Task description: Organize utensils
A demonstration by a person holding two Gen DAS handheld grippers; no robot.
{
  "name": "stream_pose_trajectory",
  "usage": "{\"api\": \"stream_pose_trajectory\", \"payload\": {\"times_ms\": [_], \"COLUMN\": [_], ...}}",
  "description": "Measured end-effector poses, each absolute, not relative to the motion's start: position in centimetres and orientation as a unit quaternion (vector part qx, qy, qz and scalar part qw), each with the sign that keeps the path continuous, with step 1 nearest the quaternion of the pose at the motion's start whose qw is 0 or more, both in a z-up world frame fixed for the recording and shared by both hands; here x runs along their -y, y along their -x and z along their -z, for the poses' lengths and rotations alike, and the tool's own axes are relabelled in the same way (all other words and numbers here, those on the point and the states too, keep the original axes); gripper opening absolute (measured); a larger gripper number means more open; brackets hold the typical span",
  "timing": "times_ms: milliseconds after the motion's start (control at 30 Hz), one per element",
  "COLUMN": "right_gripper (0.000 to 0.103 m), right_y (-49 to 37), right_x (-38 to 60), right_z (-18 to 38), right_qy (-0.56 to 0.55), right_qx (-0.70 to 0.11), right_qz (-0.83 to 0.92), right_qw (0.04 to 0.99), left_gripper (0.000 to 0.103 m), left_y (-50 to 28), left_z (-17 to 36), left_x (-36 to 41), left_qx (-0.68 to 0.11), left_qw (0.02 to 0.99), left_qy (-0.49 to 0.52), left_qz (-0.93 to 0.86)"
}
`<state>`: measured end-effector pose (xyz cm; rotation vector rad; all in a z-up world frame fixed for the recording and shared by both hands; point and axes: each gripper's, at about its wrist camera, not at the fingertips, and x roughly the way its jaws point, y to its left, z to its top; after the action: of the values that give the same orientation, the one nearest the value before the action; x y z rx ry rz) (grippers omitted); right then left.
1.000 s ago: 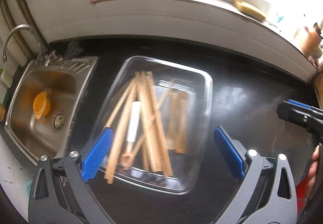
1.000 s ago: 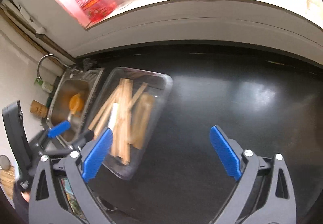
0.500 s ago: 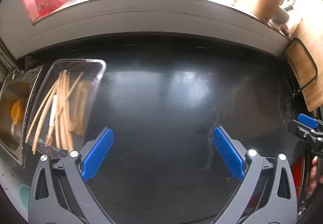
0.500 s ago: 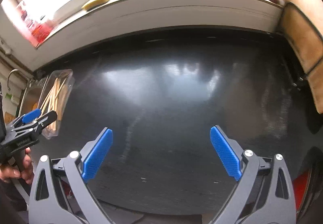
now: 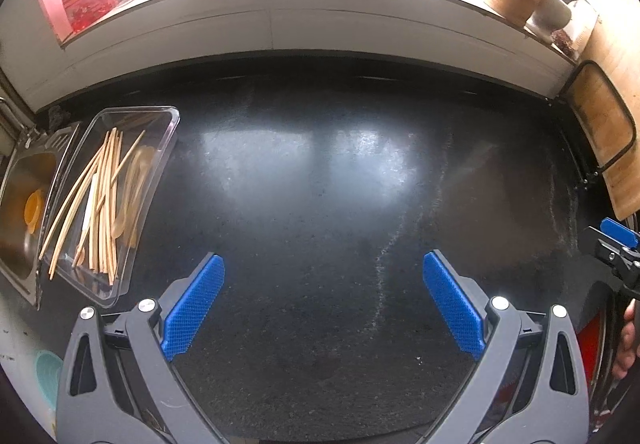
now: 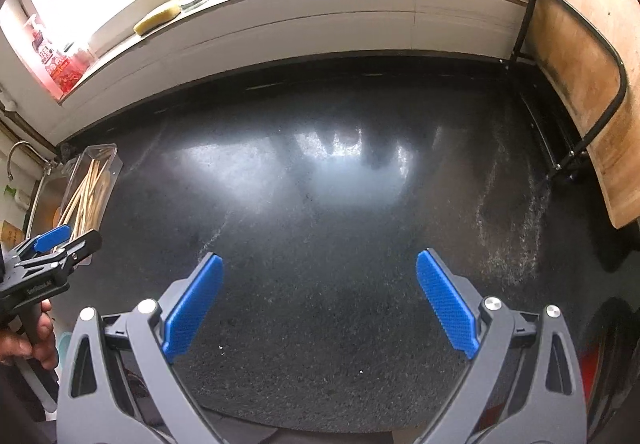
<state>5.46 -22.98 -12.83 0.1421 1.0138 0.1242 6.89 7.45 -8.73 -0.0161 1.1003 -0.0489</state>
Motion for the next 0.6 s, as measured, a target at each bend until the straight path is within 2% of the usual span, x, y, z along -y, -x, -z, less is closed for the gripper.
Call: {"api": "stream_pose_trajectory", "payload": {"times_ms": [600], "right_gripper": [0.094], "right_y": [-6.54], "right_x": [22.48], "right_z": [13.37], "right_qy": [-0.078], "right_qx": [-0.489], "right_qz": [-0.069], "right_qw": [0.866], "left_gripper": [0.097], "left_y": [-7.69], "left_z": [8.49], "left_x": [-7.45], "left_qx": [-0.522], "left_qw": [0.852], "left_qy": [-0.010], "left_qz": [0.020]}}
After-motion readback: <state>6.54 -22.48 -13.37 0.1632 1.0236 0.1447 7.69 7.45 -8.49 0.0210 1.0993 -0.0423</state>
